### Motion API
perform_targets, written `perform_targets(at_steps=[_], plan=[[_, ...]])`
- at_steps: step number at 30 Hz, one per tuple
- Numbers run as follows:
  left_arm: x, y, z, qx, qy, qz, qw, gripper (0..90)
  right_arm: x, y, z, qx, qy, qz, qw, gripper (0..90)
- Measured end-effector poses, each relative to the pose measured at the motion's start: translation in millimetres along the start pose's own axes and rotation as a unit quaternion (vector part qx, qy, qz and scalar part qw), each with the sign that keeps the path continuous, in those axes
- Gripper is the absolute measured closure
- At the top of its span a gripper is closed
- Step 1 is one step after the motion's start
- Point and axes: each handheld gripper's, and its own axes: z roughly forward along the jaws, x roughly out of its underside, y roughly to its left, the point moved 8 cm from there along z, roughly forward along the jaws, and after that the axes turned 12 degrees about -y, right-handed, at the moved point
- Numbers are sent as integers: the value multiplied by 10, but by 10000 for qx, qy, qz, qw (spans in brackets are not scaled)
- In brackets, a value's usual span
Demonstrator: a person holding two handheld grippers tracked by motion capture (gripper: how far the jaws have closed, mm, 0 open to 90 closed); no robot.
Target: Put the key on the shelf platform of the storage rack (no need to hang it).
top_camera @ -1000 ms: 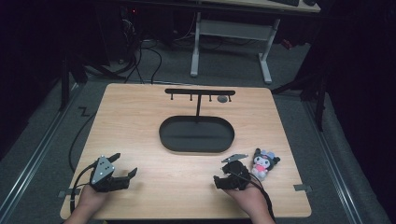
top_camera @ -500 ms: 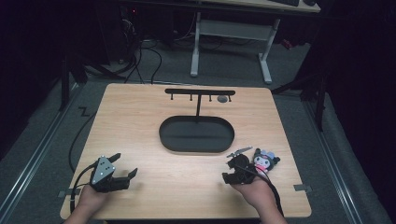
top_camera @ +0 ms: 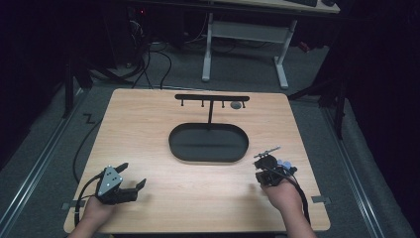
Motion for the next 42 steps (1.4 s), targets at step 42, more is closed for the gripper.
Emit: perform_targets(at_steps=[42], plan=[[2, 3, 1, -30, 9, -17, 10000, 155, 665, -341, -528, -143, 595, 295, 9977, 654]])
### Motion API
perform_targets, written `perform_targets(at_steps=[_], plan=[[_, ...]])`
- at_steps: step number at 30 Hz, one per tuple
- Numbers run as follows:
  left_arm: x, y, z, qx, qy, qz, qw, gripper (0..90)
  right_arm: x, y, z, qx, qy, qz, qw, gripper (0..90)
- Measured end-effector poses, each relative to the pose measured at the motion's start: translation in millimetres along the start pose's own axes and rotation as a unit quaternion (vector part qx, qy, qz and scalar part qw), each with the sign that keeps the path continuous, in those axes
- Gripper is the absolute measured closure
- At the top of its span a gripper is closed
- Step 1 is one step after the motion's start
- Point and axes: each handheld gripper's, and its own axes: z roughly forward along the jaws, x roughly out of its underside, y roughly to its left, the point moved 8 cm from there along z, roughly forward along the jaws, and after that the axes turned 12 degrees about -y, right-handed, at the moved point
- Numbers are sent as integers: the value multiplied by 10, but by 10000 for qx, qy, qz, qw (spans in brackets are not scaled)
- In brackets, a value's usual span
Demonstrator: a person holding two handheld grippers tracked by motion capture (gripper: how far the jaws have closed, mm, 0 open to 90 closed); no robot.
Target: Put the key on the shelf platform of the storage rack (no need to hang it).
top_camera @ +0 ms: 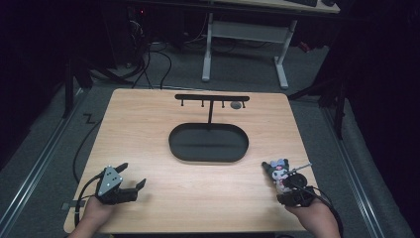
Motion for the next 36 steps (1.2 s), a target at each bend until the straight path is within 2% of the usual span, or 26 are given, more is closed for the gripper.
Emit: perform_targets(at_steps=[5, 7, 10, 12, 15, 16, 19, 29, 36], plan=[[1, -1, 1, 2, 7, 4, 10000, 155, -39, -59, -53, 41, 132, 125, 9998, 479], [1, -1, 1, 2, 6, 2, 10000, 155, -48, -65, -53, 46, 130, 132, 9998, 456], [1, 0, 0, 3, 9, 0, 10000, 154, -113, -107, -21, 135, 82, 196, 9997, 297], [1, -1, 0, 1, 9, 8, 10000, 155, -146, -122, 3, 183, 39, 198, 9996, 265], [1, -2, -1, 5, 6, 11, 10000, 155, -178, -128, 27, 186, -7, 177, 9997, 257], [1, -1, -2, 4, 11, 8, 10000, 154, -203, -136, 52, 226, 5, 171, 9996, 217], [0, -1, -4, 10, 2, 8, 10000, 155, -239, -153, 97, 250, -1, 237, 9994, 207], [-2, -2, -4, 30, -5, -3, 10000, 155, -299, -200, 249, 293, 37, 344, 9990, 210], [-2, -4, -7, 31, -7, 3, 10000, 154, -268, -243, 339, 335, 108, 414, 9985, 221]])
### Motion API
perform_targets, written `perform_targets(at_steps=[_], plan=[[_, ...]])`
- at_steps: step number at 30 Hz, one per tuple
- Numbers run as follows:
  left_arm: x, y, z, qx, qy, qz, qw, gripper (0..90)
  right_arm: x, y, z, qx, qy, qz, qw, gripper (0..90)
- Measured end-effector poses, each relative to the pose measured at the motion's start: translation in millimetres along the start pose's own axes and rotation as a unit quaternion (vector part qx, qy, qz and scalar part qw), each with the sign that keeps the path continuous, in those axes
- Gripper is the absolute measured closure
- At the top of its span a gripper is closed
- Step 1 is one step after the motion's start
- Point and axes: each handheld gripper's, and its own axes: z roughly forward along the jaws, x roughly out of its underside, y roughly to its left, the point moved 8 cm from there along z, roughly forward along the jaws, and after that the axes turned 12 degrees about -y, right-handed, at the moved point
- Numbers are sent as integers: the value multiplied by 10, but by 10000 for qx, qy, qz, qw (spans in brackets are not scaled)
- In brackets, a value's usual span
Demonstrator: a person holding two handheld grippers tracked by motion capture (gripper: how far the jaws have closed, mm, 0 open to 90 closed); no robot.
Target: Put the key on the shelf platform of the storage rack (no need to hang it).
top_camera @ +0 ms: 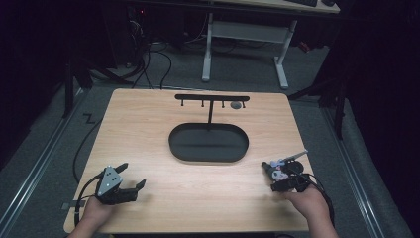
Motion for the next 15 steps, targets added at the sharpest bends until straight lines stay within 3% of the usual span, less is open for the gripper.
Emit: perform_targets(at_steps=[15], plan=[[2, -1, 2, -9, 8, 10, 10000, 155, 93, -64, 95, -2, -35, 146, 9999, 429]])
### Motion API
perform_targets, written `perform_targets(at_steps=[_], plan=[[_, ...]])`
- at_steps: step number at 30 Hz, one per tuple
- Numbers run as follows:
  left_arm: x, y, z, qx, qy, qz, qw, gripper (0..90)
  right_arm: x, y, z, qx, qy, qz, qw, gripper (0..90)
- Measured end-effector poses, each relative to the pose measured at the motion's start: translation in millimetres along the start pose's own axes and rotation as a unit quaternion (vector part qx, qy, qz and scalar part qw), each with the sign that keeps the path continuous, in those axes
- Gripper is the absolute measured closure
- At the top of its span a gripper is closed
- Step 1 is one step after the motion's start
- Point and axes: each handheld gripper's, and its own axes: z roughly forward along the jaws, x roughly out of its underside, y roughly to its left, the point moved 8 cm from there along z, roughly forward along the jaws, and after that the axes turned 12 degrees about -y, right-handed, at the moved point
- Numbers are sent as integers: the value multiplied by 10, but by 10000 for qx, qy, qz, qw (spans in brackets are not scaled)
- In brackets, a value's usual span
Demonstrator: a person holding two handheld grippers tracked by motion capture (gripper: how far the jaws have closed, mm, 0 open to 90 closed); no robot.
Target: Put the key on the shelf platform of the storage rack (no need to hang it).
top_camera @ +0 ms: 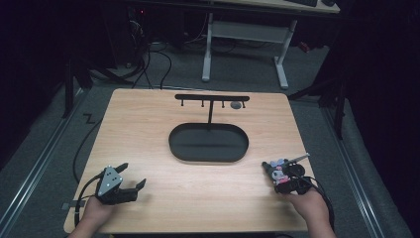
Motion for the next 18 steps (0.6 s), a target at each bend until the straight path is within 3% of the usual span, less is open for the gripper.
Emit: perform_targets(at_steps=[3, 10, 18], plan=[[-1, -1, -1, 4, -2, 3, 10000, 155, 4, -28, -1, -29, -70, 95, 9999, 468], [0, -1, -1, 0, -2, 4, 10000, 155, -9, -17, -31, -63, -29, 65, 10000, 482], [-1, 1, -1, 2, -4, -4, 10000, 155, -168, 54, -234, -140, -214, -38, 9997, 486]])
